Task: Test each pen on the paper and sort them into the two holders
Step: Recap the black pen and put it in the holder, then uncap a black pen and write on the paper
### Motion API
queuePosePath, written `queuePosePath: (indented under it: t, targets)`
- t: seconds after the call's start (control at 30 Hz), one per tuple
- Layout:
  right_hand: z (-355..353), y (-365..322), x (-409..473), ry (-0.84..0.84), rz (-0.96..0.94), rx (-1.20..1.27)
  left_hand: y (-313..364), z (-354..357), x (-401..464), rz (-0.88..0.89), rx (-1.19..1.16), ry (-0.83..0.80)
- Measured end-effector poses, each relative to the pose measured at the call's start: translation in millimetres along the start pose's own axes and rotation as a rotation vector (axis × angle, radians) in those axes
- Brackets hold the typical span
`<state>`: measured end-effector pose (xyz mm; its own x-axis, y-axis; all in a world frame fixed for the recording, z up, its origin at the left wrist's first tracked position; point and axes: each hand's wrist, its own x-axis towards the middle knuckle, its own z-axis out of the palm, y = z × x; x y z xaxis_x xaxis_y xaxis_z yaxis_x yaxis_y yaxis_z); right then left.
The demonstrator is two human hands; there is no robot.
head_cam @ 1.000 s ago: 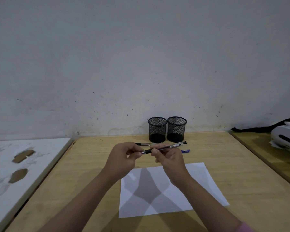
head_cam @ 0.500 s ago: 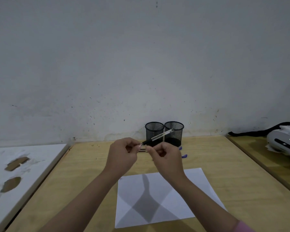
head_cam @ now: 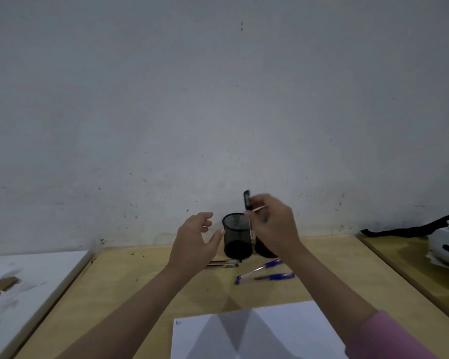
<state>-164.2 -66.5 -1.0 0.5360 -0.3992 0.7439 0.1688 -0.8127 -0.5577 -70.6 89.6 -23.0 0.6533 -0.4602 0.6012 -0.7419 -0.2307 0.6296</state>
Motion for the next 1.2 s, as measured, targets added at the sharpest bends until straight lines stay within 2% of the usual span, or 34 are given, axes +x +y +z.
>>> queuePosePath:
  t: [0.2,0.43,0.63,0.73,0.83,1.0,1.1,1.2]
  targets:
    - [9,23,47,0.117,0.09,0.09,-34,51,32,-0.118,0.12,-0.145]
    - [39,69,42,0.04,0.233,0.008,-51,90,49,-0.163,0.143,-0.199]
    - [48,92,34,-0.124,0.336,-0.105,-58,95,52,-0.159,0.083,-0.165]
    - [48,95,32,-0.128,0.347,-0.186,-56,93,54,-0.192,0.09,-0.204]
    - [46,91,27,-0.077,0.287,-0.265,-55,86,51,-0.238,0.11,-0.233]
    - [51,72,6,-0.024,0.057,-0.282,-73,53,27,-0.24,0.19,-0.249]
    - [68,61,-16,-0.09,-0.04,-0.235,-91,27,2,-0.264,0.272,-0.28]
    - [88,53,-41,-0.241,-0.037,-0.21,-108,4,-27,-0.291,0.343,-0.317]
